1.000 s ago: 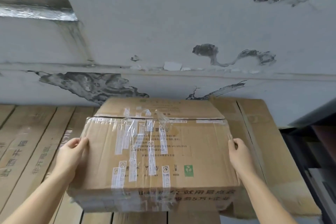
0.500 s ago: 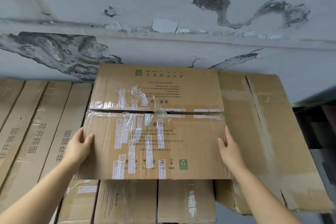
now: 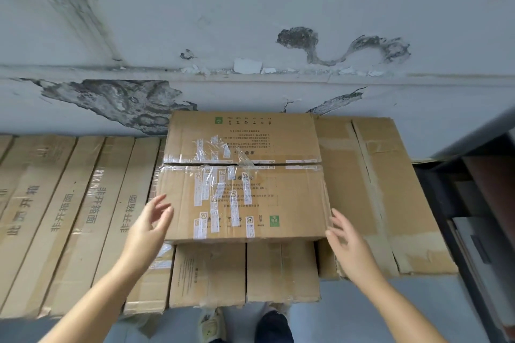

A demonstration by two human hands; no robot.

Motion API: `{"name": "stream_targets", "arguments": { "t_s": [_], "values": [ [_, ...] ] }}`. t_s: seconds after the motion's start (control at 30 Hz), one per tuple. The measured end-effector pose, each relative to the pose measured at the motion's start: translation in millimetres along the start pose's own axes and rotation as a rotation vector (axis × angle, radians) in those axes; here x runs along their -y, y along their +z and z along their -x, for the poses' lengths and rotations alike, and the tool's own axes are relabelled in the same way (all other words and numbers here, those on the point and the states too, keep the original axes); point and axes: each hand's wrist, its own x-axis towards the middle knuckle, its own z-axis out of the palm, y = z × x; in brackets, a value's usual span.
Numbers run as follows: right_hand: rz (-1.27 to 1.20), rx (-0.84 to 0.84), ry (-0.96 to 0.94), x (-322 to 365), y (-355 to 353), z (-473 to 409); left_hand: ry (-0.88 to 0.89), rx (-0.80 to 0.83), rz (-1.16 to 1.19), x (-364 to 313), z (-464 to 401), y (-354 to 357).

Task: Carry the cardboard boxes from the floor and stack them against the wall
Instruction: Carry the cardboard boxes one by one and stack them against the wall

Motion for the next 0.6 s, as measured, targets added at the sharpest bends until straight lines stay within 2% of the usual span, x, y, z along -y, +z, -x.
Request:
{"name": "stream_targets", "arguments": {
  "t_s": [0.13,0.3,0.47,0.6],
  "values": [
    [-0.130,-0.096,-0.036,10,13,74,0.099,0.091,0.136,-10,63,-27],
    [-0.305,-0.293,-0.053,19,53,156,0.163,0.124,0.257,-8,107,-68],
    [-0.496,-0.521,0.032,8,110,234,0.293,0.274,0.174,3,125,-102],
    [-0.559,-0.635,0.105,-1,141,293,0.384,0.393,0.113,-1,137,-109]
  ]
}}
